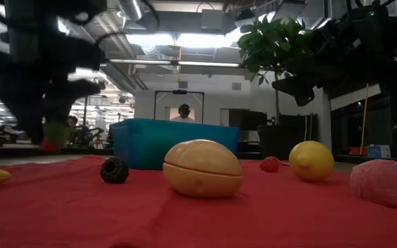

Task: Pick and placing Produce into tupperware
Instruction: Put the strawberry into the blue bin

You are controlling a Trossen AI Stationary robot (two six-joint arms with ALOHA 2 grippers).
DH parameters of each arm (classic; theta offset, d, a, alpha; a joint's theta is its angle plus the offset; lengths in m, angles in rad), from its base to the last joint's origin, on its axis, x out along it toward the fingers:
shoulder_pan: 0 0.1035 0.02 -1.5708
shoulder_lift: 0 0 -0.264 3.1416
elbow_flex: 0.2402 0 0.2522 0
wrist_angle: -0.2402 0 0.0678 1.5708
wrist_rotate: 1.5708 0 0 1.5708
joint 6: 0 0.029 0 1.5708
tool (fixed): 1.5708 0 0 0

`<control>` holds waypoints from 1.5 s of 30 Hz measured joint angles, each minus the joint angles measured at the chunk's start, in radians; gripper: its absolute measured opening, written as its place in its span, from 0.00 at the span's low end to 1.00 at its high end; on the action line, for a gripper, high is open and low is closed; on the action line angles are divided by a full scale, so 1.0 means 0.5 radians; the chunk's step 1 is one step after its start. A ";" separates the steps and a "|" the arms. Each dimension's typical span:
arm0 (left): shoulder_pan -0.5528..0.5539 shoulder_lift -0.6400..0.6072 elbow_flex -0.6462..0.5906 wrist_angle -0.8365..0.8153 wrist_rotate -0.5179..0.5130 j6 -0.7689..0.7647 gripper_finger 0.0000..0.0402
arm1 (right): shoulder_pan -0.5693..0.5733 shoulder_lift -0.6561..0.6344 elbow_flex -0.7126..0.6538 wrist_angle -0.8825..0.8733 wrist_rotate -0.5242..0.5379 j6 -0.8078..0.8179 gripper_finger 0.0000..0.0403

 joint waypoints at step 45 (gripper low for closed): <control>0.454 -0.932 -0.880 1.970 -0.023 0.254 0.28 | 0.000 0.000 -0.001 -0.002 0.001 -0.086 0.65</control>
